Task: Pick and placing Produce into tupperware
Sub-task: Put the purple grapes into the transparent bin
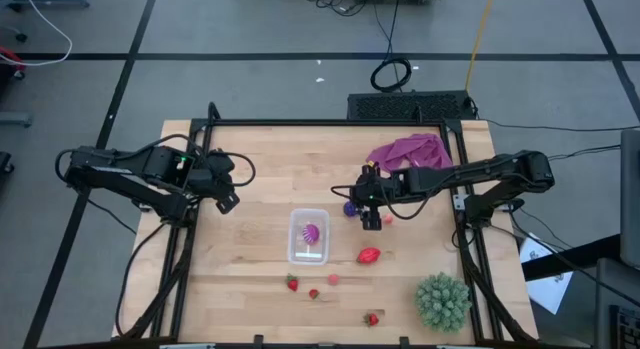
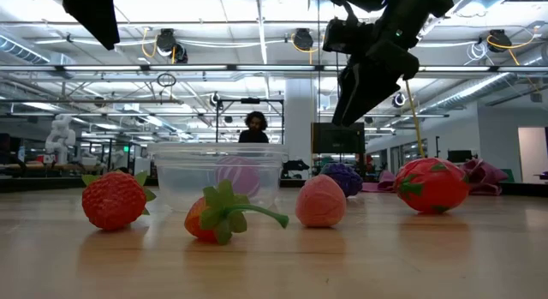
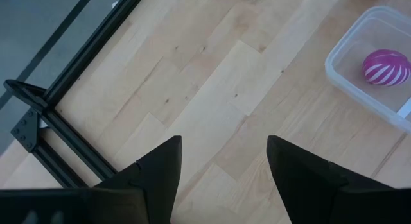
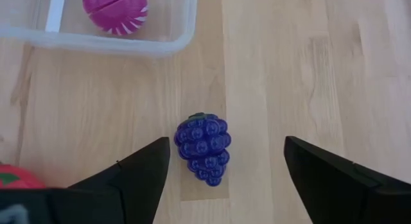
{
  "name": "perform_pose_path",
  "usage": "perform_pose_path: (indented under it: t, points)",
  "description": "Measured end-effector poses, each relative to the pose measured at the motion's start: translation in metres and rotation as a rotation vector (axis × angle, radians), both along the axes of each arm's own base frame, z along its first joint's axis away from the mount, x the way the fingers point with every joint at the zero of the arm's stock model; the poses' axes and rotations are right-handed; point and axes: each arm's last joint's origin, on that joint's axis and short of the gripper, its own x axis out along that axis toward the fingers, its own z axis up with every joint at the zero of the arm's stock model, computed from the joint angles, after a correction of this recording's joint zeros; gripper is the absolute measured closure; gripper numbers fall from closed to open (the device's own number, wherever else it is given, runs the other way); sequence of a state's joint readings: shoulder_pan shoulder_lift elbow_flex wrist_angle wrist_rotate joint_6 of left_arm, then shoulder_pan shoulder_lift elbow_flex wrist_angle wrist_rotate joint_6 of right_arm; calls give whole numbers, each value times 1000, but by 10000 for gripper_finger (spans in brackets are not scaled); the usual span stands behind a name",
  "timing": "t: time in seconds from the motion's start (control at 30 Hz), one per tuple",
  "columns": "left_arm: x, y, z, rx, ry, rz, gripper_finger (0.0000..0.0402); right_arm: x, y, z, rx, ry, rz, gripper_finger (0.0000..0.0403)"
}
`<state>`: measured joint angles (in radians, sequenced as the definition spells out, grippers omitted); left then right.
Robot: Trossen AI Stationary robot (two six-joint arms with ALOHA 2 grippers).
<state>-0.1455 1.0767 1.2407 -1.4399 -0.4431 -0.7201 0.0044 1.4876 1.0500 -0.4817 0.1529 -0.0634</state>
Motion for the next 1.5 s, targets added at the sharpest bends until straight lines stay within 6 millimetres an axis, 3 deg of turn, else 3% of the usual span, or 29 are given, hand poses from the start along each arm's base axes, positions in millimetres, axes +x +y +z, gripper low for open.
perform_pose_path:
  t: [0.5, 1.5]
  points:
    - [0, 0, 0, 0, -2, 0, 169, -4, -2, -3, 55, 35, -96, 115]
    - [4, -1, 1, -20, -37, -22, 169, -9, -5, -6, 65, 87, -131, 95]
